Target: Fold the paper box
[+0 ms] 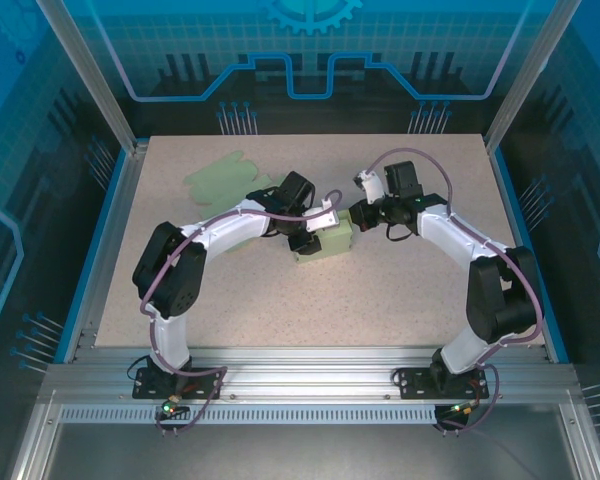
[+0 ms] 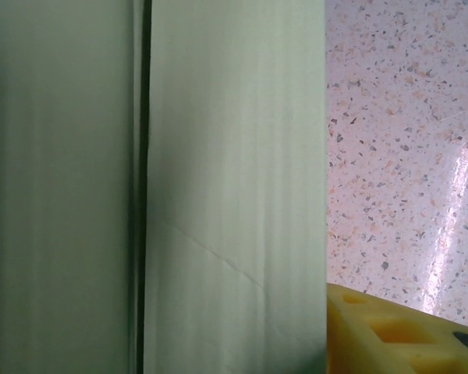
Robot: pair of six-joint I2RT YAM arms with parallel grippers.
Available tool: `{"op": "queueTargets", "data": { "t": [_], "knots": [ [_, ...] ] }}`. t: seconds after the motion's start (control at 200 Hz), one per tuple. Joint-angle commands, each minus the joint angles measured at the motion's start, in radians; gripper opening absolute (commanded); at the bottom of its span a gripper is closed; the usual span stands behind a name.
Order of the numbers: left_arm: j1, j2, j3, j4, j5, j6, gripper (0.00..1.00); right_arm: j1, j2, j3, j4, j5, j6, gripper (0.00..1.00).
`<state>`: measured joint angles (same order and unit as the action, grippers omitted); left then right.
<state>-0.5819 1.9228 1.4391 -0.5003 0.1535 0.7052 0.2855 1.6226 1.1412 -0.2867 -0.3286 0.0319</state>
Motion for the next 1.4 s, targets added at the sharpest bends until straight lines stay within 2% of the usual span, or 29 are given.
{"op": "queueTargets", "data": {
  "t": [0.0,0.43,1.026,1.211,1.396],
  "knots": [
    [-0.004,0.031,0.024,-0.015,0.004,-0.018,0.54,0.041,0.019,0.017,-0.032,0.018,0.024,0.02],
    [-0.001,0.047,0.031,0.003,-0.029,-0.049,0.51,0.071,0.012,-0.057,0.037,0.052,0.193,0.00],
    [0.001,0.058,0.040,0.006,-0.073,-0.076,0.51,0.081,-0.008,-0.131,0.011,0.136,0.159,0.00],
    [0.004,0.048,0.047,0.006,-0.072,-0.108,0.60,0.080,-0.018,-0.163,0.042,0.154,0.158,0.00],
    [0.004,0.022,0.047,0.012,-0.075,-0.133,0.82,0.082,-0.020,-0.139,0.043,0.163,0.160,0.00]
  ]
}}
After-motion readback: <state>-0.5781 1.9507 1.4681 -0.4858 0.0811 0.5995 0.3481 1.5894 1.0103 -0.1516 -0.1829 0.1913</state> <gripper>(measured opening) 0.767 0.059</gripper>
